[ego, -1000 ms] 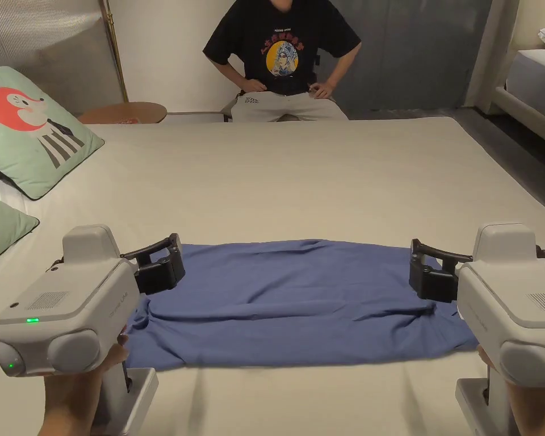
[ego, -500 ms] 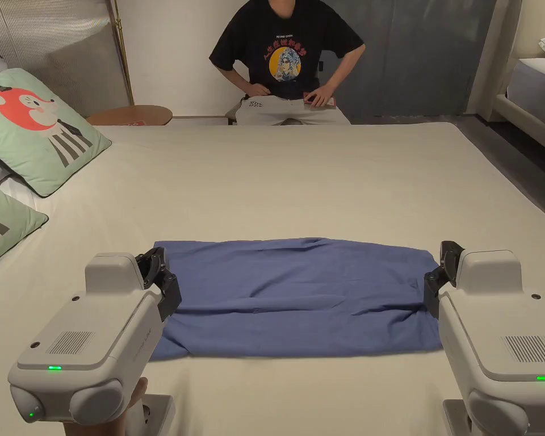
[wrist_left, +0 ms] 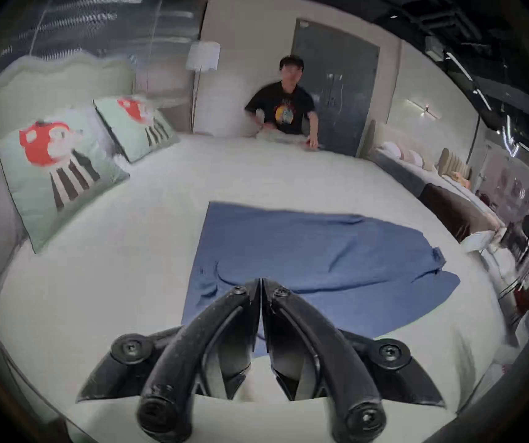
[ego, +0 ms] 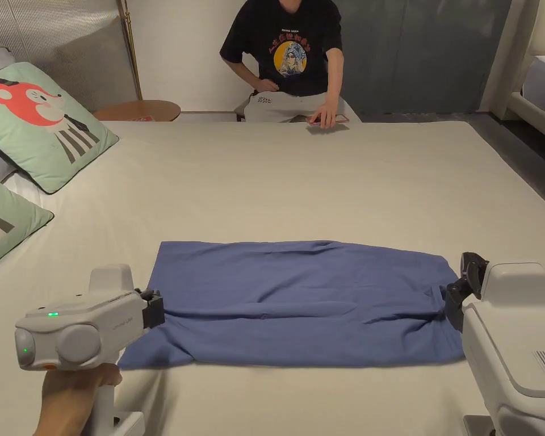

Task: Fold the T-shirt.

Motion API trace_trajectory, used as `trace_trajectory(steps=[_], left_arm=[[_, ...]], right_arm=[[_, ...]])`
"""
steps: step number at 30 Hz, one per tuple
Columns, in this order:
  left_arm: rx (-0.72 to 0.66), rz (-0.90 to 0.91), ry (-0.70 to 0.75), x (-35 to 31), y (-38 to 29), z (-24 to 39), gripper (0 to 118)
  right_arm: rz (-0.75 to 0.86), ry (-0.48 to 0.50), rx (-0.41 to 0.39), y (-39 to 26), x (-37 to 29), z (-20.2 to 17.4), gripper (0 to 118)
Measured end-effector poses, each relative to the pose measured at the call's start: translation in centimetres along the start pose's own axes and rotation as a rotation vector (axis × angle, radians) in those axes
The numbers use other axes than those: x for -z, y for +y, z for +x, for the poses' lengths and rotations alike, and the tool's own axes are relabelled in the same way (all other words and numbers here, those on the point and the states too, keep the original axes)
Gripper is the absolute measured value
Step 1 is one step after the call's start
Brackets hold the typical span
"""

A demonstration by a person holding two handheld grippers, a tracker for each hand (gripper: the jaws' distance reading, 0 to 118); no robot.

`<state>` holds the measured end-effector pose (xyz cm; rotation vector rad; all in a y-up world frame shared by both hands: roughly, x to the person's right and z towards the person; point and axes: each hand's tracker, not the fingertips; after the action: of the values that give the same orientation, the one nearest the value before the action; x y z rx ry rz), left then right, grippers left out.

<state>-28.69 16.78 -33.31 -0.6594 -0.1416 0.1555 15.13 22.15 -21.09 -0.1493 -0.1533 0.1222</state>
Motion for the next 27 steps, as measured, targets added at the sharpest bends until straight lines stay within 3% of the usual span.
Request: trace_trajectory(steps=[1, 3, 4, 6, 10, 12, 13, 18, 19, 20, 26, 27], left_arm=[[-0.027, -0.009, 0.012, 0.8, -0.1, -0.7, 50], [-0.033, -0.059, 0.062, 2.3, -0.5, -1.6, 99], [-0.047, -0.094, 0.083, 3.3, -0.8, -2.3, 99], [-0.082, -0.135, 0.120, 4.7, -1.6, -3.4, 110], [-0.067, -0.217, 0.197, 6.3, -3.5, -4.3, 106], [-0.059, -0.224, 0.194, 6.7, -4.4, -4.3, 97], [-0.056, -0.240, 0.192, 7.0, -4.7, -4.2, 85], [0.030, -0.241, 0.201, 7.0, -5.6, -2.4, 48], [0.055, -0.236, 0.197, 6.9, -5.4, -2.3, 17], [0.073, -0.240, 0.197, 6.9, -5.2, -1.9, 8], [0.047, -0.193, 0.190, 5.1, -3.0, -2.2, 8], [0.033, -0.177, 0.178, 4.4, -2.7, -2.2, 8]], right_arm=[[-0.006, -0.005, 0.001, -0.2, 0.4, 0.0, 1], [-0.021, -0.013, 0.004, 0.0, 0.2, 0.2, 1], [-0.031, -0.015, 0.009, -0.3, 0.6, 0.4, 1], [-0.051, -0.018, 0.016, -0.8, 1.1, 0.7, 1], [-0.089, -0.028, 0.016, -2.0, 2.0, 1.1, 1], [-0.107, -0.026, 0.023, -2.5, 2.3, 1.4, 1], [-0.115, -0.025, 0.022, -2.7, 2.5, 1.5, 1], [-0.142, -0.028, 0.023, -3.0, 2.1, 1.7, 1], [-0.147, -0.030, 0.024, -3.1, 2.1, 1.8, 1], [-0.151, -0.031, 0.025, -3.3, 2.1, 2.0, 1], [-0.289, -0.045, 0.078, -5.6, 4.5, 4.1, 2], [-0.345, -0.047, 0.094, -6.5, 5.8, 4.7, 8]])
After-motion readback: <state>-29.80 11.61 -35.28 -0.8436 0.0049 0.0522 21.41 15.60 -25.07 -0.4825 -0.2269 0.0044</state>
